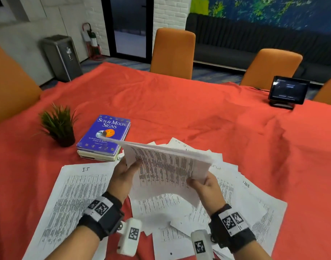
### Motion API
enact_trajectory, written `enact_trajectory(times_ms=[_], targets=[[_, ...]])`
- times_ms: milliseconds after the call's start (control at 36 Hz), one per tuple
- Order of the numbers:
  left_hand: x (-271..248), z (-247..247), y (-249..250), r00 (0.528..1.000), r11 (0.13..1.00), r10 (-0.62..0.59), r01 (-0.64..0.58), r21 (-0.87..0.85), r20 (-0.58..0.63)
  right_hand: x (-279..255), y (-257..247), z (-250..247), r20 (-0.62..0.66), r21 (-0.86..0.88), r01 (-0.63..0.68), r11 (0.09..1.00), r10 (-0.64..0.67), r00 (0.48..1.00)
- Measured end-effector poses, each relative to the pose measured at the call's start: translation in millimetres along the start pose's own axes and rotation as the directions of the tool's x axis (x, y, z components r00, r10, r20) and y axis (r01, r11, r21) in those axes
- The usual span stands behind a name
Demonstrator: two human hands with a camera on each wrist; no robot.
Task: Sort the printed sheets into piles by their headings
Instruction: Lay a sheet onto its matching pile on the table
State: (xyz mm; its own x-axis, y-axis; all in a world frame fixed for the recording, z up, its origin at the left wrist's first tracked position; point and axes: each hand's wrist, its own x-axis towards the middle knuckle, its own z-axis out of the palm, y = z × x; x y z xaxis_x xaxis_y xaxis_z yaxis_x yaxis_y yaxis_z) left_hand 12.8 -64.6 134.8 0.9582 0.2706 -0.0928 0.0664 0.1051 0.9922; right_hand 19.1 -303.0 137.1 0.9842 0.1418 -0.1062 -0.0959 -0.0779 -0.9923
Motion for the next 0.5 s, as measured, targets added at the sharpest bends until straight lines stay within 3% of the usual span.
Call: enact_trajectory(times_ms=[139, 222, 333, 389, 500], targets=[[-7.2, 4.1, 5.4, 0.995, 0.995, 0.096, -0.096, -0.039, -0.022, 2.5, -3.4, 2.0, -0.087, -0.093, 0.180, 0.979, -0.188, 0.978], [-13.5, 2.8, -4.3, 0.992, 0.992, 0.120, -0.118, 0.050, -0.041, 4.8, -3.0, 6.2, -0.115, -0.150, 0.193, 0.970, -0.211, 0.971], [-24.2, 1.8, -24.4, 0.996, 0.961, 0.085, -0.078, 0.265, -0.014, 5.3, 6.0, 7.7, -0.191, 0.014, 0.185, 0.983, -0.179, 0.965], [-27.2, 1.8, -27.8, 1.000, 0.956, -0.019, 0.024, 0.292, -0.022, 3.0, 6.8, 8.1, -0.200, 0.007, 0.184, 0.983, -0.178, 0.963], [-28.3, 10.7, -13.9, 0.995, 0.973, 0.078, -0.063, 0.222, -0.060, -6.8, -9.3, 14.2, -0.283, -0.016, 0.219, 0.975, -0.215, 0.935]])
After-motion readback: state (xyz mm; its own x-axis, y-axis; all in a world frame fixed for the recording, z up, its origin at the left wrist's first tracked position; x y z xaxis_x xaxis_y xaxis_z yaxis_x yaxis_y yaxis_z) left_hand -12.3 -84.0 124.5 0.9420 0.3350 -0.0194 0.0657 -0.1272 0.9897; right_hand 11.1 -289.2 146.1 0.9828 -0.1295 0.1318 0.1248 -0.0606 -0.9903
